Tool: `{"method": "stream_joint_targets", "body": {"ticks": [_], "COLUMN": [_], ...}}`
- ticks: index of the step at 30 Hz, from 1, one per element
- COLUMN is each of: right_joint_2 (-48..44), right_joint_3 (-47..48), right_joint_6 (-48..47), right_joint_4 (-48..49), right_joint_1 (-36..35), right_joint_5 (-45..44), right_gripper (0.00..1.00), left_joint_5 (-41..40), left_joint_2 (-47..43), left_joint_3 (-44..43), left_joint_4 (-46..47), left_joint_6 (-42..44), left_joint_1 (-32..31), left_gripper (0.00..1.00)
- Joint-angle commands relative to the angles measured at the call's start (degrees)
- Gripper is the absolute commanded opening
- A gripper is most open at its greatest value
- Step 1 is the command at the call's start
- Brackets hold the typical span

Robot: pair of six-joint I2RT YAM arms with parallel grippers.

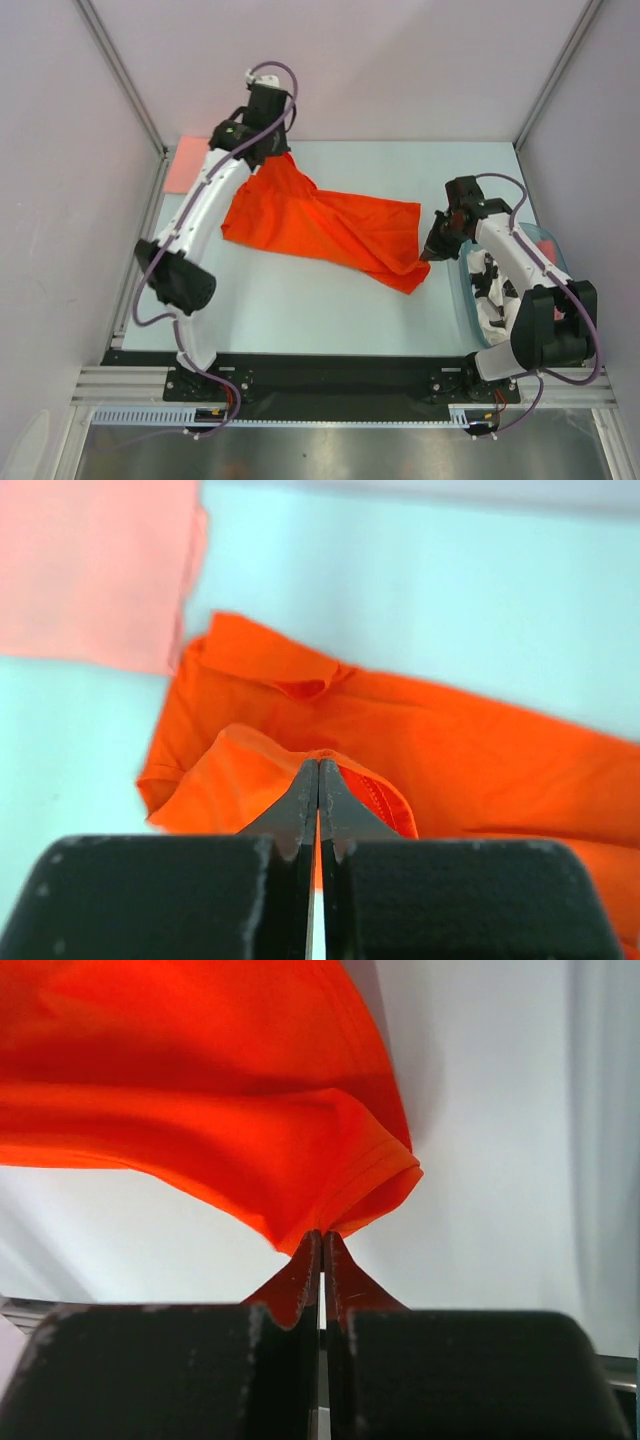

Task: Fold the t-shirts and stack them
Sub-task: Flatten the tshirt out

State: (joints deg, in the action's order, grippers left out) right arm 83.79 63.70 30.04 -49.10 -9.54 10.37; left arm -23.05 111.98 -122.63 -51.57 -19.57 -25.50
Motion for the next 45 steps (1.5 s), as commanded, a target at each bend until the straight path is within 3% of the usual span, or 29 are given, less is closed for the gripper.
{"method": "stream_joint_targets", "body": {"ticks": [1,14,17,21,27,31,36,42,45], "right_joint_2": [-3.5,-10.0,-15.7,-25.8,-38.3,-41.2,-40.6,-31.8,-25.7], "right_joint_3": [5.5,29.1,28.9,25.1,24.1,23.8,17.3,11.3,9.2], "right_joint_6": [1.8,4.1,3.7,2.3,3.9,5.9,8.9,7.7,5.3], "right_joint_4": [3.0,3.5,4.9,10.3,14.6,12.7,16.0,19.7,23.2], "right_joint_1": [-0.5,0.0,0.0,-1.0,-1.6,-1.5,-1.5,-1.5,-1.5], "right_joint_5": [-1.0,1.7,5.1,13.7,22.7,24.1,24.3,17.3,11.3], "right_gripper": [0.00,0.00,0.00,0.00,0.00,0.00,0.00,0.00,0.00], "left_joint_5": [-3.8,6.0,7.6,16.4,24.4,26.2,25.3,20.4,17.7], "left_joint_2": [-9.7,-34.7,-43.1,-53.2,-65.5,-67.3,-63.3,-55.7,-46.5], "left_joint_3": [-1.7,-4.5,-2.2,-0.6,3.0,2.4,5.5,27.5,32.4], "left_joint_4": [0.2,9.6,12.5,14.7,17.0,18.3,19.0,28.5,32.5], "left_joint_6": [2.2,11.1,13.4,16.8,14.7,12.8,13.4,13.9,14.5], "left_joint_1": [0.4,0.6,0.6,0.4,0.4,0.4,0.4,0.5,2.0], "left_gripper": [0.00,0.00,0.00,0.00,0.00,0.00,0.00,0.00,0.00]}}
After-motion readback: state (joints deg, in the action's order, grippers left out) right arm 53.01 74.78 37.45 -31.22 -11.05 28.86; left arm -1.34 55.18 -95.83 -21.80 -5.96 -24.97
